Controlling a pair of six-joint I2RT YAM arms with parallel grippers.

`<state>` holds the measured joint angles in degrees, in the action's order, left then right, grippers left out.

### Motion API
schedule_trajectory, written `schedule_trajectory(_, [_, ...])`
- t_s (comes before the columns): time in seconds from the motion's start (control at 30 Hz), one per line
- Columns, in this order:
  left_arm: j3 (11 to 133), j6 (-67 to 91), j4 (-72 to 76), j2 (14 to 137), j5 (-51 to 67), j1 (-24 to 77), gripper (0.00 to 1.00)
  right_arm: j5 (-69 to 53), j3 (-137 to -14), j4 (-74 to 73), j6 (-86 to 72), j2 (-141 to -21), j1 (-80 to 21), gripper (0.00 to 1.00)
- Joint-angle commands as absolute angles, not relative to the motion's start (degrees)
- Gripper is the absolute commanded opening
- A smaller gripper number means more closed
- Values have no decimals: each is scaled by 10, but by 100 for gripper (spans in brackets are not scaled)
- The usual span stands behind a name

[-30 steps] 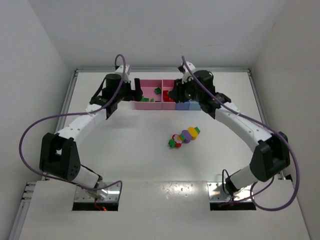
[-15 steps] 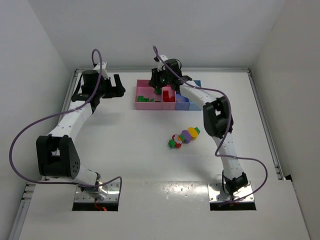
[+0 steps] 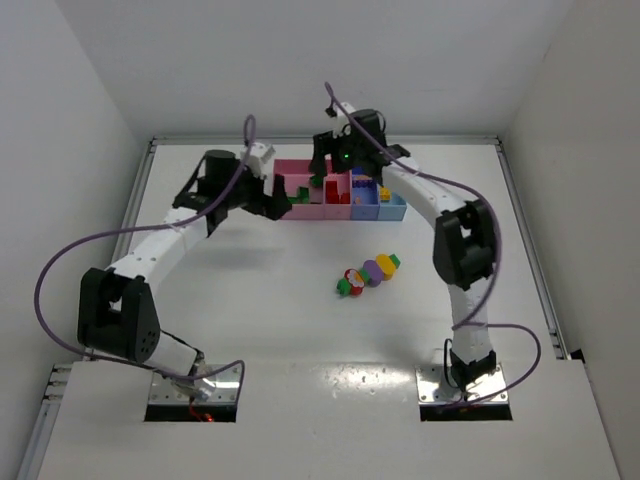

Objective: Sort the legos into containers by color

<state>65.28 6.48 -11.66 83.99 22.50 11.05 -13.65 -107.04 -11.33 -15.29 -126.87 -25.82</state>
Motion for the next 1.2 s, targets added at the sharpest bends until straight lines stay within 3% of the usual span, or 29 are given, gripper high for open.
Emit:
schedule_trajectory(0.0, [625, 12, -116, 806, 230, 209, 100, -108, -1012, -105, -107, -1122, -217, 75])
schedule_trajectory(0.1, [604, 6, -111, 798, 198, 272, 100, -50, -965, -155, -55, -1024, -185, 75])
schedule_trajectory(0.33, [566, 39, -99, 809, 86, 432, 100, 25, -728, -222, 36, -820, -108, 72])
schedule_trajectory(0.53, [566, 40, -99, 871, 55, 502, 79, -4, -593, -257, 49, -688, -41, 72])
schedule_trajectory(0.73, [580, 25, -111, 947, 54, 515, 74, -47, -580, -275, 38, -657, 3, 72])
schedule_trajectory(1.17, [634, 15, -122, 1002, 88, 515, 74, -106, -596, -287, 21, -683, 55, 72])
